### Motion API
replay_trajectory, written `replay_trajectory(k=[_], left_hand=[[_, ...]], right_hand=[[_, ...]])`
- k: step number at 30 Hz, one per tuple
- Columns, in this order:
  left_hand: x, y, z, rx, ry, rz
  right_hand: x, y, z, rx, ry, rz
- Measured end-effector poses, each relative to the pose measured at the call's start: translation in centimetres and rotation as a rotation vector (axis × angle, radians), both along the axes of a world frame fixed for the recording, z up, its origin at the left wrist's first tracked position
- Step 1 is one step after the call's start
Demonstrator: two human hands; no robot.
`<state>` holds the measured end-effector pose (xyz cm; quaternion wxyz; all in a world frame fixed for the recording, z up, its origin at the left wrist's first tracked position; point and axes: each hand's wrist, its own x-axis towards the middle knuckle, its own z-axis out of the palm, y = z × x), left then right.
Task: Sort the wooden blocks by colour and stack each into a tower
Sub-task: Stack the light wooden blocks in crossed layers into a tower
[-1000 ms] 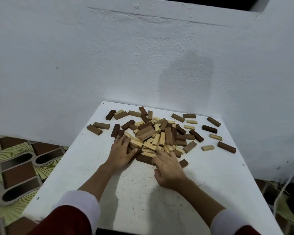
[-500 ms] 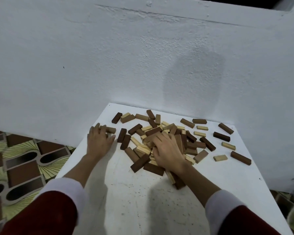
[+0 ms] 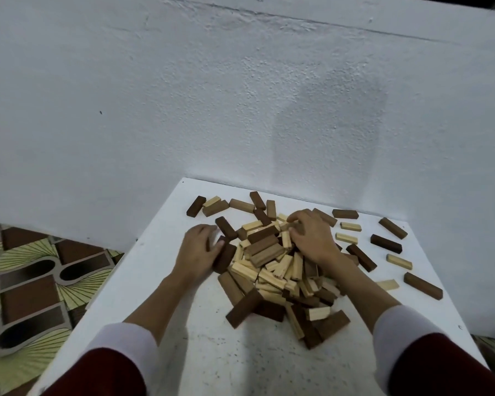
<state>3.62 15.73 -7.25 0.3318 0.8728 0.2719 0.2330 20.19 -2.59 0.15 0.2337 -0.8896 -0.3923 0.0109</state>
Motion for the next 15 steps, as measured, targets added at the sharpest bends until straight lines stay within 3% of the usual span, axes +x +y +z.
replay_trajectory(k=[4, 10, 15], left_hand=[[0.1, -1.5, 0.0, -0.013, -0.023, -0.039], [0.7, 0.8, 1.2, -0.117, -0.203, 0.091], [2.8, 5.7, 1.1, -0.026, -0.063, 0.073]], right_hand=[[0.4, 0.6, -0.3, 0.007, 0.004, 0.023], [1.6, 4.6, 0.0, 0.018, 0.031, 0.126], [3.0, 8.5, -0.2, -0.120, 0.091, 0.184]])
